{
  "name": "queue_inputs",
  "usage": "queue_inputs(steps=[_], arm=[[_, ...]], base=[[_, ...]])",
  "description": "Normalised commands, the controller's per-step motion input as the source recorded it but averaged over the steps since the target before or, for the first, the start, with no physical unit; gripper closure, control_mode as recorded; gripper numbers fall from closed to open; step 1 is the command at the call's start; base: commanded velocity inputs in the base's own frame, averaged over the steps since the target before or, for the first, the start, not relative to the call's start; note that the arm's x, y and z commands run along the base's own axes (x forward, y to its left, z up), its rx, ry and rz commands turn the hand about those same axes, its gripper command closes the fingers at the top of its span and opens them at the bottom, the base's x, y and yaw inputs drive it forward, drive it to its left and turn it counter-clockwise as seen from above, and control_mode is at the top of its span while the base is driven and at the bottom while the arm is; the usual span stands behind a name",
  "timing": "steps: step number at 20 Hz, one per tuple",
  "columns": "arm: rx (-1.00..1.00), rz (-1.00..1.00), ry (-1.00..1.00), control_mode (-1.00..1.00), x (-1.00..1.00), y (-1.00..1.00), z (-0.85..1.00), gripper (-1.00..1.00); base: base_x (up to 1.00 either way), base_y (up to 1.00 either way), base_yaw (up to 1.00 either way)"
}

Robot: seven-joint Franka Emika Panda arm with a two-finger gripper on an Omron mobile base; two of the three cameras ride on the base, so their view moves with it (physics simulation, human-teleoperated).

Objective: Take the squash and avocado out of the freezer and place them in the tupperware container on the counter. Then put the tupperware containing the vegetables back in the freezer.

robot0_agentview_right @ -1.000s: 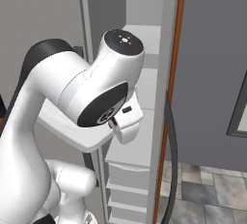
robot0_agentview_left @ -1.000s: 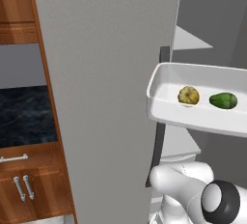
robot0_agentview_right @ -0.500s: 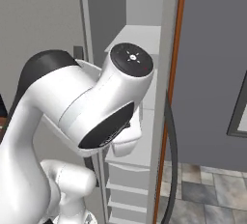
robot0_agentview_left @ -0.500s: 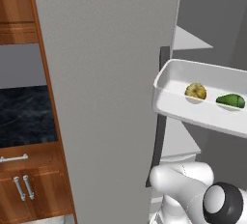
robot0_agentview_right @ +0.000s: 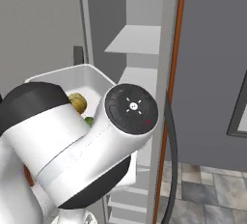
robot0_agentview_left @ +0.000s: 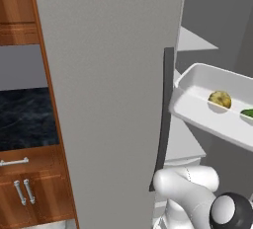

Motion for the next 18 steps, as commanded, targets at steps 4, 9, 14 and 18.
queue_inputs(steps=[4,9,14,18], arm=[[0.06,-0.23,0.00,-1.00,-0.14,0.04,0.13,1.00],[0.05,-0.27,0.00,-1.00,0.00,0.01,0.23,1.00],[0.06,-0.26,0.00,-1.00,0.00,0.08,0.16,1.00],[0.04,-0.23,0.00,-1.00,0.04,0.20,0.13,1.00]], base=[[0.00,0.00,0.00],[0.00,0.00,0.00],[0.00,0.00,0.00],[0.00,0.00,0.00]])
